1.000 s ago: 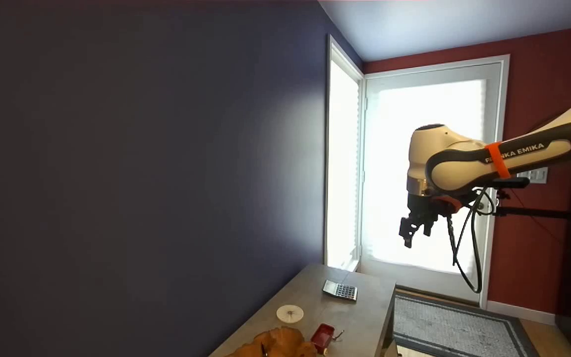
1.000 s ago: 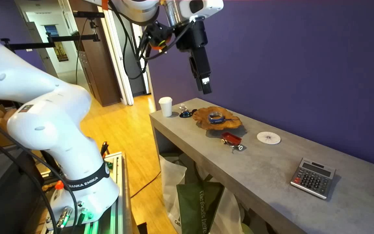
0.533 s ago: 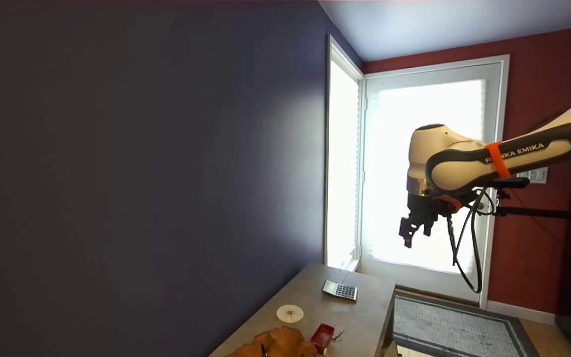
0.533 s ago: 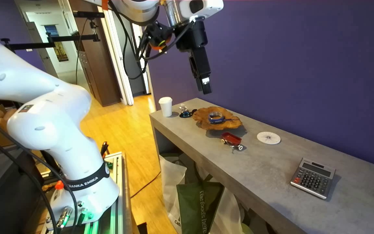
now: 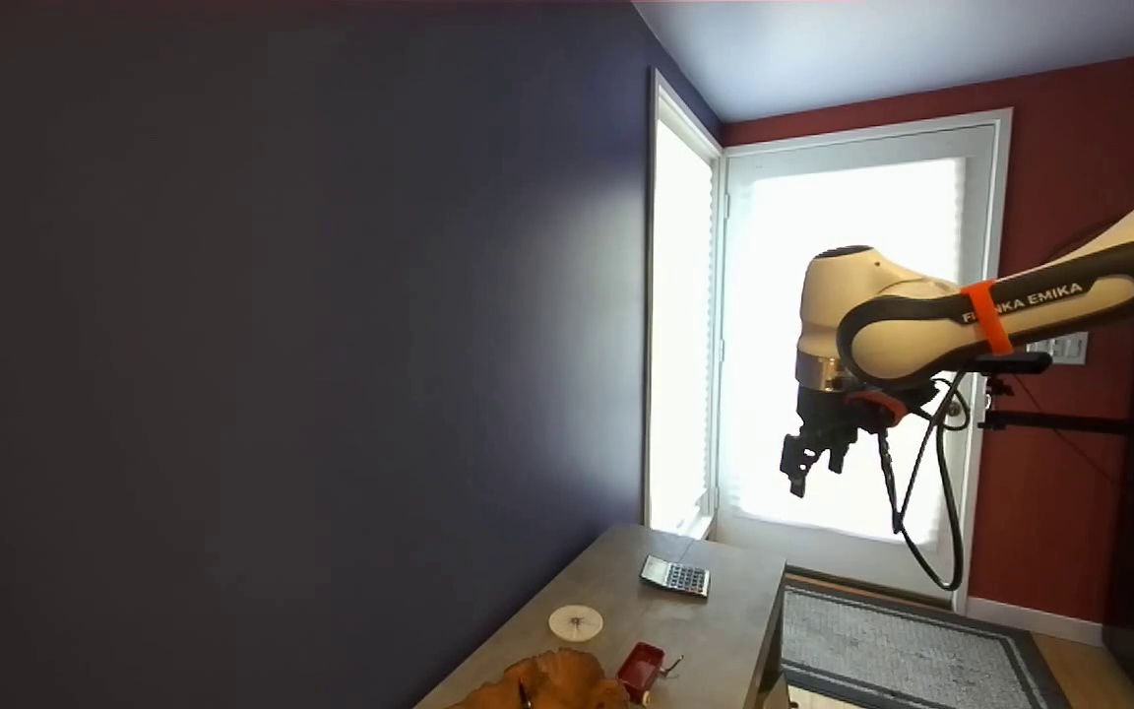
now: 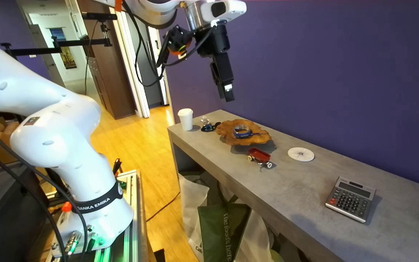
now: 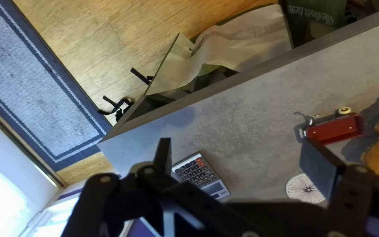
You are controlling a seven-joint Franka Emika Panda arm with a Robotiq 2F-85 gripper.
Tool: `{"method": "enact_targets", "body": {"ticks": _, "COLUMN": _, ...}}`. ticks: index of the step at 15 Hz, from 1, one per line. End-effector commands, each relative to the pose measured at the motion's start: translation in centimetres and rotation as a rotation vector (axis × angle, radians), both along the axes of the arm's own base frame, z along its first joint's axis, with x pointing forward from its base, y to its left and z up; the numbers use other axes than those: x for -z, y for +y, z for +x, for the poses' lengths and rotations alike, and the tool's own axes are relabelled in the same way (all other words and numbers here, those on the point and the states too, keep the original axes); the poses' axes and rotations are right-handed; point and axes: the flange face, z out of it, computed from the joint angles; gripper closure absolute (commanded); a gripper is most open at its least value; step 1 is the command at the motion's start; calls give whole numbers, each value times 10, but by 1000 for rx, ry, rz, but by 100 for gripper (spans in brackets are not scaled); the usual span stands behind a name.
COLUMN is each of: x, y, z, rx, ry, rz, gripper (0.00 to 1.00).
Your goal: Remove the pen from the wooden bowl and put it on the red toy cart
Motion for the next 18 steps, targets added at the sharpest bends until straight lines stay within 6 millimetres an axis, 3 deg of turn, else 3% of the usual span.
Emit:
{"method": "enact_targets", "body": {"ticks": 1, "x": 2, "y": 69, "z": 18, "rx": 4, "ry": 51, "rz": 65, "gripper": 0}}
{"method": "enact_targets", "body": {"ticks": 5, "x": 22, "y": 154, "z": 33, "rx": 107, "ry": 114, "rz": 111, "gripper": 0}}
{"method": "enact_targets", "body": {"ticks": 8, "x": 42, "y": 200, "z": 50, "rx": 244, "ry": 109, "rz": 144, "gripper": 0}}
{"method": "enact_targets", "body": {"ticks": 12, "x": 71, "y": 238, "z": 83, "rx": 423, "ry": 23, "rz": 224, "gripper": 0}}
{"method": "enact_targets", "body": {"ticks": 18, "x": 137, "y": 270, "z": 132, "rx": 434, "ry": -31, "rz": 329, "gripper": 0}}
